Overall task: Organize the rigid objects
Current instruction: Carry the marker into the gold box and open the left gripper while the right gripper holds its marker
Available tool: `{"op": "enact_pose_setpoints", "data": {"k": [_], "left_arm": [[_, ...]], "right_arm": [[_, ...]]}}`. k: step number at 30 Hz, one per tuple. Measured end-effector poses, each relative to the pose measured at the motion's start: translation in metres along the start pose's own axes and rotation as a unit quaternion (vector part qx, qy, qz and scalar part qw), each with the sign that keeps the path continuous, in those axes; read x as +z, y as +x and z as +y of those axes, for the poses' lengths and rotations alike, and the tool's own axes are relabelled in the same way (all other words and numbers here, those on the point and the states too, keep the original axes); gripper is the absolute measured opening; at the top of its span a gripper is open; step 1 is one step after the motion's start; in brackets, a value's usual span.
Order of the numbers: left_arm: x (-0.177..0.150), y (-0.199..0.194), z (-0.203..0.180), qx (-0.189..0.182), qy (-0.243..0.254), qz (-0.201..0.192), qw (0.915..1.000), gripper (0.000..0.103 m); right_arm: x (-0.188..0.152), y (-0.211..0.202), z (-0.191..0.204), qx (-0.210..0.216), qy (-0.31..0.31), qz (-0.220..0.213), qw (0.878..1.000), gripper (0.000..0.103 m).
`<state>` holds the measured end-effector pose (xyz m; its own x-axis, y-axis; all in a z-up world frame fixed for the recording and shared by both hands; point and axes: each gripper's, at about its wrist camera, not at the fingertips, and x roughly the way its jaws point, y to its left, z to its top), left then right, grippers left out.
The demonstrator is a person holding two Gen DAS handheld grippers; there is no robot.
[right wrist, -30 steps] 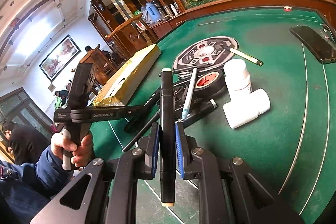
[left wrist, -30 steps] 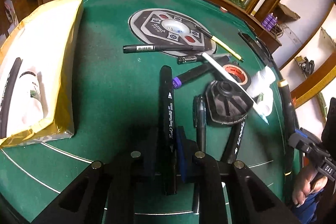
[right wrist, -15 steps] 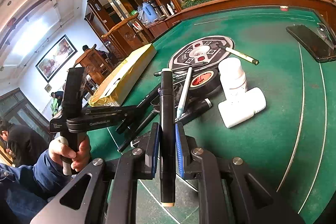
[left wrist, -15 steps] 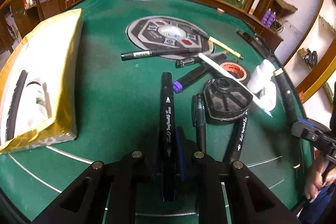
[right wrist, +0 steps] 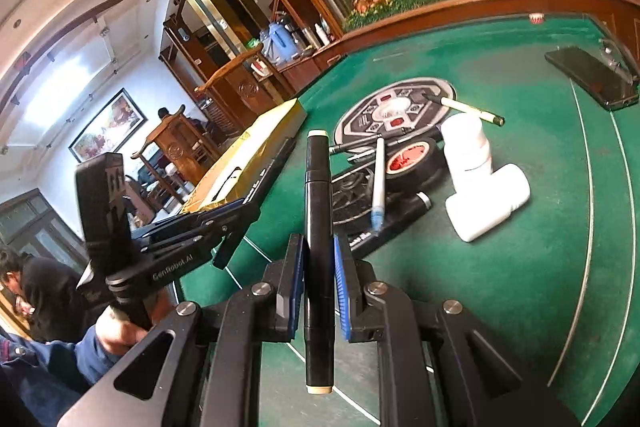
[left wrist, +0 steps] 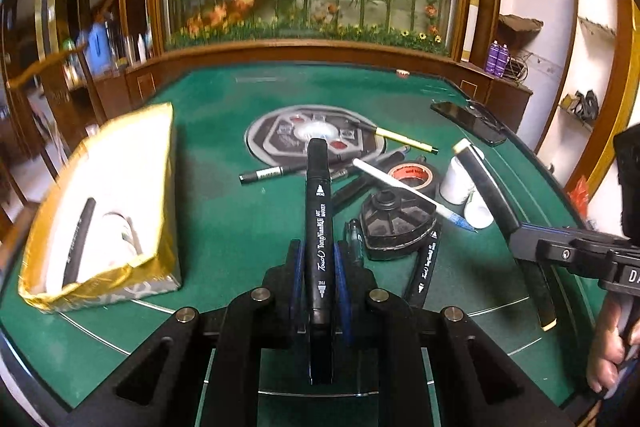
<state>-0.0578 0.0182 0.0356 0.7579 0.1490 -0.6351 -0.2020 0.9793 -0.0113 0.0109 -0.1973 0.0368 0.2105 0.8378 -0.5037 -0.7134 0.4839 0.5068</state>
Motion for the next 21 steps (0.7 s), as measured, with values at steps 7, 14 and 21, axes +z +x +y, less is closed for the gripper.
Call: {"op": "enact_pose_setpoints", "data": {"k": [7, 14, 21], "left_arm": [[-0.005, -0.01, -0.002, 0.034, 0.02, -0.024, 0.9989, 0.015], [-0.006, -0.016, 0.006, 0.048, 0.017, -0.039, 0.9979, 0.015], [-0.008, -0.023, 0.016, 0.06, 0.012, -0.053, 0.9967, 0.015]], "right_arm": [[-0.002, 0.012, 0.017, -0.012, 0.003, -0.011, 1.0, 0.014], [0.0, 0.027, 0.036, -0.054, -0.017, -0.007, 0.998, 0.014], [0.005, 0.046, 0.053, -0.06, -0.032, 0.006, 0.998, 0.014]]}}
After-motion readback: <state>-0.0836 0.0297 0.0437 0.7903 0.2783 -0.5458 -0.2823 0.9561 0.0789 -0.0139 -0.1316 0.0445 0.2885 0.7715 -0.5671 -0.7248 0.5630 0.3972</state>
